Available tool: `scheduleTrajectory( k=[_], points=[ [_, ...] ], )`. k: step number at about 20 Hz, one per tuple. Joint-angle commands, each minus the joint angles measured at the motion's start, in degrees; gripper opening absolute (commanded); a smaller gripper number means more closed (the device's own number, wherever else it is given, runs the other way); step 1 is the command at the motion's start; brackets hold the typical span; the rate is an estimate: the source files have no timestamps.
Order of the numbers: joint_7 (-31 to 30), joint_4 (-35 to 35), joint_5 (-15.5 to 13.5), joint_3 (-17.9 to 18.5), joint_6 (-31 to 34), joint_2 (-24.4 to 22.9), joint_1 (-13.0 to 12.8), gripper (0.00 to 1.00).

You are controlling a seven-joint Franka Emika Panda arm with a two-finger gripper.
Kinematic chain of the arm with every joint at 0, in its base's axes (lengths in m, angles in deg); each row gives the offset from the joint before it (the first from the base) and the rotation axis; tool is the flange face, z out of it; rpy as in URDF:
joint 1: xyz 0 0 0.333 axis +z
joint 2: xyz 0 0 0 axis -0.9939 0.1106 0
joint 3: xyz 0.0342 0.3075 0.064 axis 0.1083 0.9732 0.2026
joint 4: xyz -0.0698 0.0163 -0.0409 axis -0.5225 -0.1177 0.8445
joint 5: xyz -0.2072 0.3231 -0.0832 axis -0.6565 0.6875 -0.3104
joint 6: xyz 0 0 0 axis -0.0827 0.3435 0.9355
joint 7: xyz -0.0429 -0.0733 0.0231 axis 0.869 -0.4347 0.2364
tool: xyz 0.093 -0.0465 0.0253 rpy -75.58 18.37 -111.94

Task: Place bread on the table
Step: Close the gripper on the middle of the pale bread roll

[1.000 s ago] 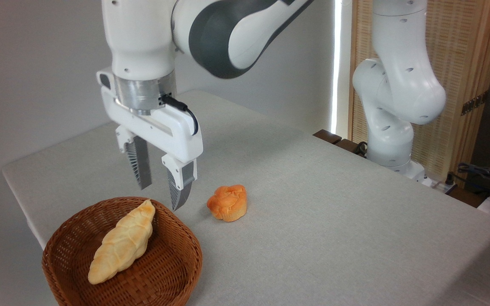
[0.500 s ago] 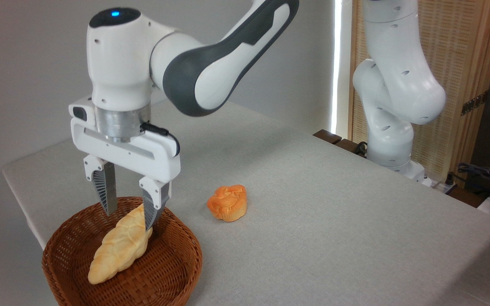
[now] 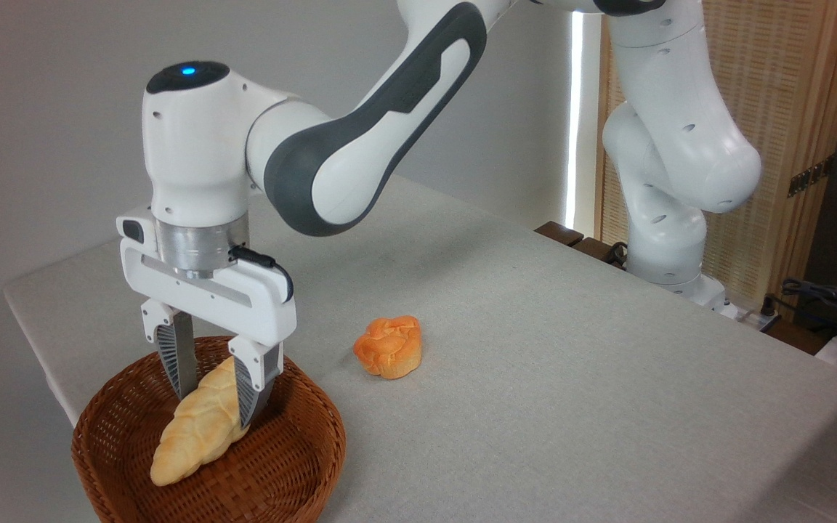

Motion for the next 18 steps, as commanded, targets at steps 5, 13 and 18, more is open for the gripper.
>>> scheduleTrajectory(
  k=[5, 13, 18],
  points=[
    [-0.2, -0.35, 1.02, -0.04, -1.69, 0.68, 0.05, 0.66],
    [-0.2, -0.35, 0.93, -0.04, -1.6, 0.41, 0.23, 0.48],
    [-0.2, -0.27, 1.02, -0.04, -1.6, -0.02, 0.23, 0.53]
  ],
)
